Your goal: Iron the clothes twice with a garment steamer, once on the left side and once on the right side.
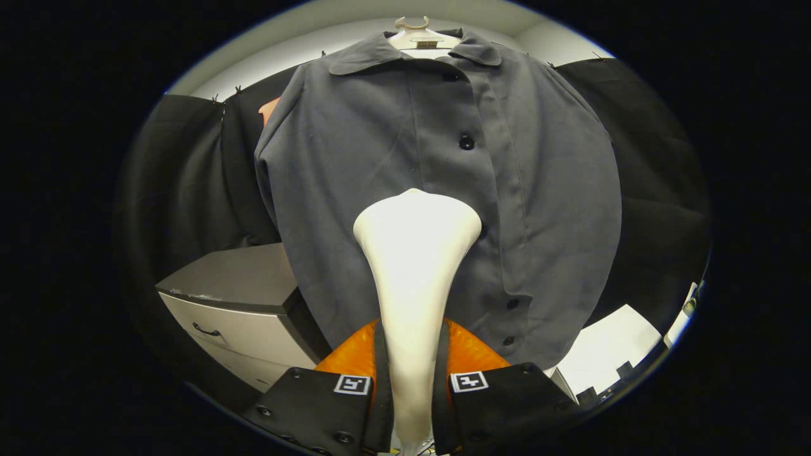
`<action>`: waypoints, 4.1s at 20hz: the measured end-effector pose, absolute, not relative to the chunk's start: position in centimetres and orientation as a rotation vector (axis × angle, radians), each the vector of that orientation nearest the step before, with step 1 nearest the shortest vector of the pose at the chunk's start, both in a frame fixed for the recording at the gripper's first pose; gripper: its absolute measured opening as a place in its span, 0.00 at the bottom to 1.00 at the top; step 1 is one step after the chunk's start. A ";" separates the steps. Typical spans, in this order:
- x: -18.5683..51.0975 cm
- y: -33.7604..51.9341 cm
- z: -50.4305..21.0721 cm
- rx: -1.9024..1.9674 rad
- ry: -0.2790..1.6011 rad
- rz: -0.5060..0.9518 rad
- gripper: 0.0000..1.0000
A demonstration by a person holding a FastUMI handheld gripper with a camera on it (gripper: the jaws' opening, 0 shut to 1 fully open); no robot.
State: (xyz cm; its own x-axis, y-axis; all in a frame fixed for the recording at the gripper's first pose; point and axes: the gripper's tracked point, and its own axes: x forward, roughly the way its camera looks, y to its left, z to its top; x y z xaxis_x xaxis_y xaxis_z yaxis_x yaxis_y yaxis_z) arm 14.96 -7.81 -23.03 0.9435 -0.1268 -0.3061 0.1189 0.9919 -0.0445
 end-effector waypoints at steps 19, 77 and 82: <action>11.7 -10.3 -34.4 0.028 0.493 -0.164 0.32; 16.9 -21.3 -3.2 -0.136 0.234 -0.083 0.32; 16.2 -21.5 -7.0 -0.131 0.284 -0.082 0.32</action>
State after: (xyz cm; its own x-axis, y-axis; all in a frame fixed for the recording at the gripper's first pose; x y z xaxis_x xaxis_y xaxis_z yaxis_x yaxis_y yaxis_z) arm 16.23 -21.52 -7.04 0.9568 -0.0992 -0.2734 0.0625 0.9882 -0.1399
